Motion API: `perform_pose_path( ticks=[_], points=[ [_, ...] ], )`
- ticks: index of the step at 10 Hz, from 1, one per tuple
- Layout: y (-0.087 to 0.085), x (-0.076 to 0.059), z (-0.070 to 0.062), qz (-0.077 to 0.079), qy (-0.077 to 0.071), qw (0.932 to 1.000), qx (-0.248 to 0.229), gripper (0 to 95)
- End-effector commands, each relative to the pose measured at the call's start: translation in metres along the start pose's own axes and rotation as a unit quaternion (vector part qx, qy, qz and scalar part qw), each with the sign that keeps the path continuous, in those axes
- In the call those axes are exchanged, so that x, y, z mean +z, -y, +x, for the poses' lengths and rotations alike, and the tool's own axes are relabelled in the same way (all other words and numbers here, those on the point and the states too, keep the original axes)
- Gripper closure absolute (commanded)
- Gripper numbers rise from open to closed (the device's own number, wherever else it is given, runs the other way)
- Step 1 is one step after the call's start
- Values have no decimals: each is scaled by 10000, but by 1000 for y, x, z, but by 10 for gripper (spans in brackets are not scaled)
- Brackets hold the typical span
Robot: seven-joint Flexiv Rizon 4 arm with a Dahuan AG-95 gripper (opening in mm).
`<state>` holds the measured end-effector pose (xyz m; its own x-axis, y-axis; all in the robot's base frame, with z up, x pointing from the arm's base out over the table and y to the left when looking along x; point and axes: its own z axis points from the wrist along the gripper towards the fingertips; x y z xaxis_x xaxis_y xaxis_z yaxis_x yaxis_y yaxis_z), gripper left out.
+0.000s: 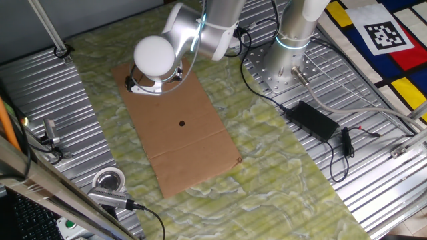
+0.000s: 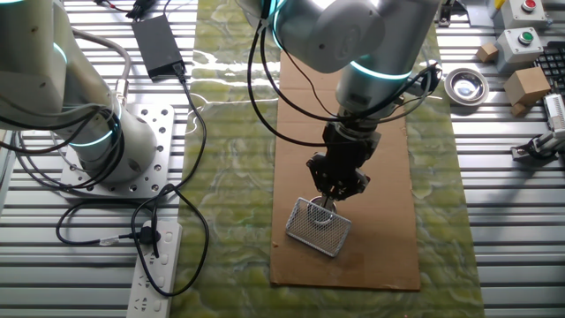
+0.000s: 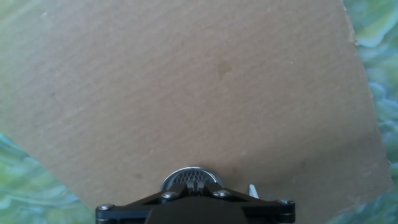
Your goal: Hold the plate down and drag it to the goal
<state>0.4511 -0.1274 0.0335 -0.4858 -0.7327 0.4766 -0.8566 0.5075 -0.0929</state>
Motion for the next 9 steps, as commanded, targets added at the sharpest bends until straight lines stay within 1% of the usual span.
perform_pose_path(
  ticks=[1,9],
  points=[
    [0,0,0,-13,16,10000,0,950],
    [0,-1,0,-21,34,10000,18,950]
  ],
)
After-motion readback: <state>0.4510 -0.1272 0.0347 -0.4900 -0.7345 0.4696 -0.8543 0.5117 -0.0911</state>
